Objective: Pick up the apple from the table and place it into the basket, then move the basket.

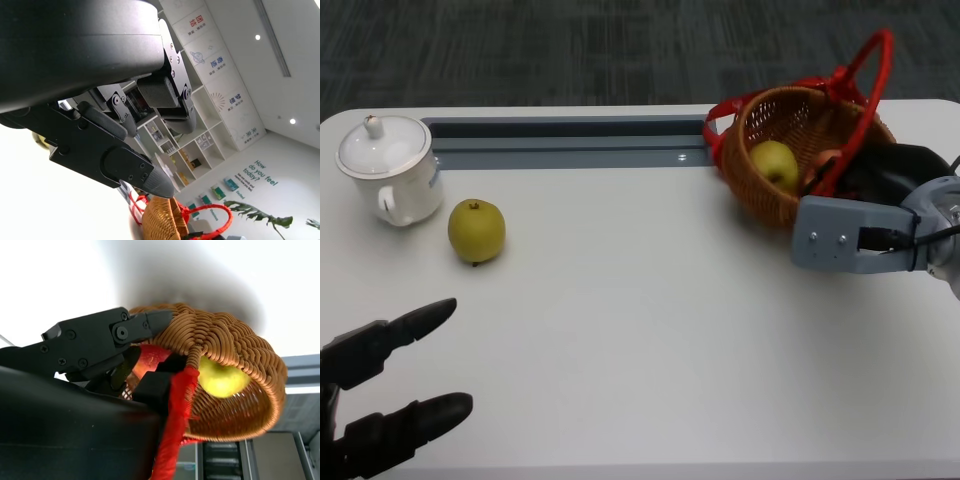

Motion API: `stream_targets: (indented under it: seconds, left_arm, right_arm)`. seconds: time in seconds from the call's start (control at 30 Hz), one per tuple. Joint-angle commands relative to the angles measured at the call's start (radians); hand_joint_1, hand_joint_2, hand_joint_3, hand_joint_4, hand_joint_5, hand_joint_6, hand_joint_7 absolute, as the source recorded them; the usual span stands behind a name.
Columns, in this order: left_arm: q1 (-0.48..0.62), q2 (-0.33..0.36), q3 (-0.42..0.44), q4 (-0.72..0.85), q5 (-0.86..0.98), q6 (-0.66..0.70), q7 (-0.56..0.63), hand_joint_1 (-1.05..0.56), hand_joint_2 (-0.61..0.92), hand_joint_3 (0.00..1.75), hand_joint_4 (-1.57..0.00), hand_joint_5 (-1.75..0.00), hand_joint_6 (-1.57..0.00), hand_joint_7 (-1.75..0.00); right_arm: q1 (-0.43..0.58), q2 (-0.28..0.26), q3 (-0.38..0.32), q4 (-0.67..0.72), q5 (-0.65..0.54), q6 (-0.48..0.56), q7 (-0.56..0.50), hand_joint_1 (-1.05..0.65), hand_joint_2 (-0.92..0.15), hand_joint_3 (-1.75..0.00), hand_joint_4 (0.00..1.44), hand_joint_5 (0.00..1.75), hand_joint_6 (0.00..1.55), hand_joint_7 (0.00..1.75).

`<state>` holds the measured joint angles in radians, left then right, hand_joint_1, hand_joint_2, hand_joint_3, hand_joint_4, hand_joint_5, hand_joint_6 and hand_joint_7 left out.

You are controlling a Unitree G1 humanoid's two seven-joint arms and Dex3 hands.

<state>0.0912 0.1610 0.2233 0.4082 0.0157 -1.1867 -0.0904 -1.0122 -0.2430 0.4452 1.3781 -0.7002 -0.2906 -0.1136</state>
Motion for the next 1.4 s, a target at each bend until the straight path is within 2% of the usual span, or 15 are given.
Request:
stream_targets:
  seconds: [0.03,0.1,0.17,0.27,0.63,1.17,1.4]
  left_arm:
    - [-0.011,0.007,0.000,0.003,-0.002,0.007,0.012,-0.61,0.82,0.00,-0.99,-0.03,-0.92,-0.01]
    - [-0.017,0.004,-0.003,0.010,-0.002,0.002,0.012,-0.61,0.81,0.00,-1.00,-0.03,-0.92,-0.01]
    - [-0.022,0.002,-0.006,0.016,-0.001,-0.001,0.012,-0.61,0.81,0.00,-1.00,-0.03,-0.93,-0.01]
    - [-0.031,-0.003,-0.009,0.027,0.002,-0.007,0.013,-0.61,0.81,0.00,-1.00,-0.03,-0.94,-0.01]
    - [-0.071,-0.009,-0.035,0.081,-0.037,-0.017,0.004,-0.62,0.80,0.00,-1.01,-0.02,-0.95,-0.01]
    - [-0.118,0.005,-0.063,0.122,-0.058,-0.025,-0.006,-0.63,0.79,0.00,-1.01,-0.02,-0.97,-0.02]
    - [-0.134,0.016,-0.070,0.124,-0.068,-0.015,-0.015,-0.62,0.78,0.00,-1.01,-0.02,-0.98,-0.01]
  right_arm:
    - [0.005,-0.017,0.017,0.013,-0.013,-0.005,0.057,-0.90,-0.81,0.00,0.45,0.00,0.43,0.00]
    - [0.001,-0.018,0.035,0.011,-0.030,-0.014,0.062,-1.01,-0.81,0.00,0.27,0.00,0.25,0.00]
    - [0.000,-0.018,0.047,0.009,-0.041,-0.027,0.056,-1.04,-0.83,-0.01,0.15,0.00,0.13,0.00]
    - [-0.001,-0.020,0.044,0.005,-0.037,-0.054,0.044,-1.05,-0.86,-0.02,0.07,0.00,0.06,0.00]
    - [-0.019,-0.052,-0.029,-0.003,0.033,-0.119,0.067,-1.05,-0.86,-0.01,0.08,0.01,0.06,0.01]
    - [-0.043,-0.139,-0.063,-0.012,0.057,-0.144,0.063,-1.05,-0.86,0.00,0.14,0.02,0.09,0.01]
    - [-0.023,-0.191,-0.111,-0.024,0.103,-0.204,0.065,-1.02,-0.84,0.00,0.15,0.01,0.10,0.00]
